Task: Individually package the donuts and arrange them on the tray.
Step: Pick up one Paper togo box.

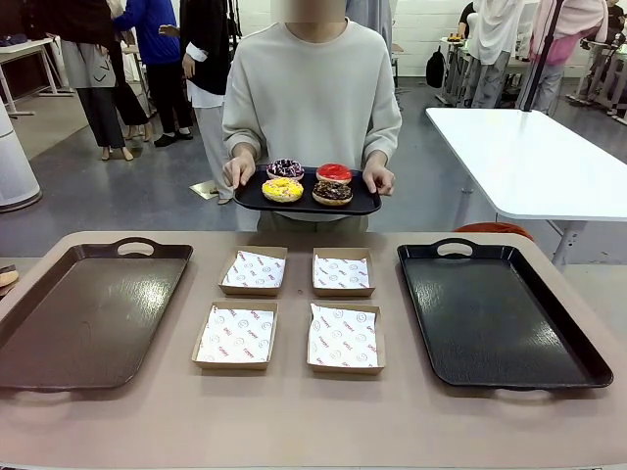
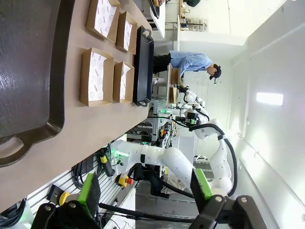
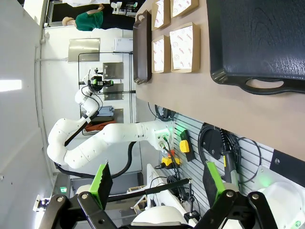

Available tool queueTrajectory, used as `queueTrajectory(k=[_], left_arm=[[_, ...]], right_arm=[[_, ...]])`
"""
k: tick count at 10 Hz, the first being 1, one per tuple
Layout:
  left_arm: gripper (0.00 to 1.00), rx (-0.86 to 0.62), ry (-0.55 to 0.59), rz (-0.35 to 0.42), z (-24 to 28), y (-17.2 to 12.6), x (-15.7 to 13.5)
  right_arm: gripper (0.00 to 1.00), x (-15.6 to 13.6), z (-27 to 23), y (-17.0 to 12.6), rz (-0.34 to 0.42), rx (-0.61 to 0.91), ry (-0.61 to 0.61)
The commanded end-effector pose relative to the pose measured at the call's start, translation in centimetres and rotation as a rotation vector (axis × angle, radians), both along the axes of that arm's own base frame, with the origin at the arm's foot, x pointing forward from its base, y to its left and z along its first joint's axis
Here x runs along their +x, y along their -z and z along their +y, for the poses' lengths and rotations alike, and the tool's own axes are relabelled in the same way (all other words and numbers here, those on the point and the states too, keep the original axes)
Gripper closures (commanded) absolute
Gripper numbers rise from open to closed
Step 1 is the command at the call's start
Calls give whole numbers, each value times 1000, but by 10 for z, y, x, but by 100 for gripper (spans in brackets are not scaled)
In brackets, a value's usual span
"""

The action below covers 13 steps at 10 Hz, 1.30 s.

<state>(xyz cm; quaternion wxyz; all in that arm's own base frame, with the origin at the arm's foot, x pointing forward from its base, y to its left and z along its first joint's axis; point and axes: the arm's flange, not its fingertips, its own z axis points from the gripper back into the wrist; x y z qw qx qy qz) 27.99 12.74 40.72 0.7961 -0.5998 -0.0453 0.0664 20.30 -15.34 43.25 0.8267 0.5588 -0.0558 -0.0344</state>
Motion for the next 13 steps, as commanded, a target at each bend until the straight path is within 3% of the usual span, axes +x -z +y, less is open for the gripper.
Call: queueTrajectory(k=[1, 3, 6, 10, 13], left_arm=[[0, -14, -1, -4, 0, -1, 0], [0, -14, -1, -4, 0, -1, 0], [0, -14, -1, -4, 0, -1, 0], [0, -14, -1, -4, 0, -1, 0], [0, -14, -1, -4, 0, -1, 0]], right_arm=[[0, 0, 0, 0, -5, 7, -5], [0, 0, 0, 0, 0, 0, 0], [0, 21, 54, -52, -11, -219, -91], [0, 55, 166, -89, 54, -509, -120], [0, 105, 250, -92, 2, -657, -31]])
